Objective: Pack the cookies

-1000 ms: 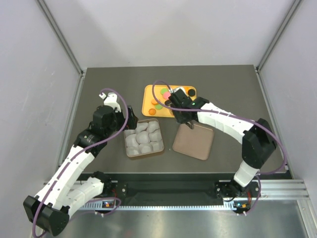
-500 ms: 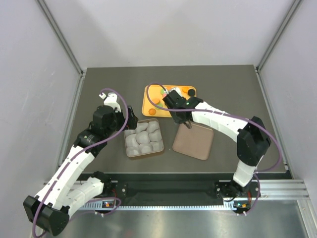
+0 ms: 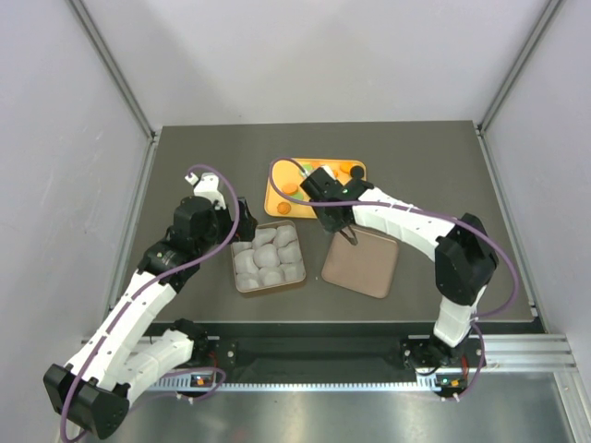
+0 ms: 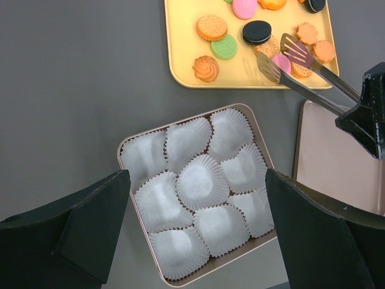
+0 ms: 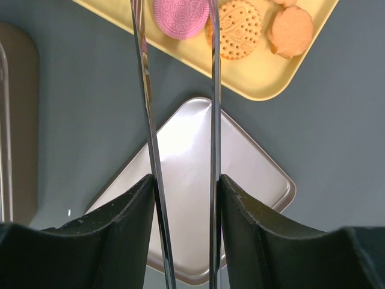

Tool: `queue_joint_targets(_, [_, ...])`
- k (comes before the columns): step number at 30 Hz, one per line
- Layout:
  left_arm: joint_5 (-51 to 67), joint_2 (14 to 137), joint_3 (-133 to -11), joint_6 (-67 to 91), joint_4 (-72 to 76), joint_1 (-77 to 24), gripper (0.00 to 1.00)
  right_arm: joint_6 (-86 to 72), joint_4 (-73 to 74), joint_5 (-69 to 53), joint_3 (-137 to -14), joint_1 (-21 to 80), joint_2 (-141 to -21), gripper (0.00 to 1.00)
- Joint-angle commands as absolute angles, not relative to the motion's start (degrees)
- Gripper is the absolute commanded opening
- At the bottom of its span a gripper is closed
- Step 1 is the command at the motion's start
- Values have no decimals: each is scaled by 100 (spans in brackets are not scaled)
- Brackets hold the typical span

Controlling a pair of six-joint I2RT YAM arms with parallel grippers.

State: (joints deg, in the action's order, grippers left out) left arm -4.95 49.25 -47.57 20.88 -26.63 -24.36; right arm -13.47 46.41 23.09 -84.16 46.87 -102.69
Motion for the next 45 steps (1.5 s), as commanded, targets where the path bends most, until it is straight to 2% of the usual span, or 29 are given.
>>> queue_joint_targets(1, [-483,4878,-4843,2101,-2584,-2426,99,-1274,4649,2206,-8693,4685,-10222,45])
queue_joint_targets(23, [-501,4887,-4852,2101,-2584,-2426,99,-1266,4474,1706,-8253,4263,-9677,45])
queue_joint_targets(45, [-536,4887,-4843,2101,-2593,-2426,99,-1257,4368,1459,-8508,3982,-9510,36])
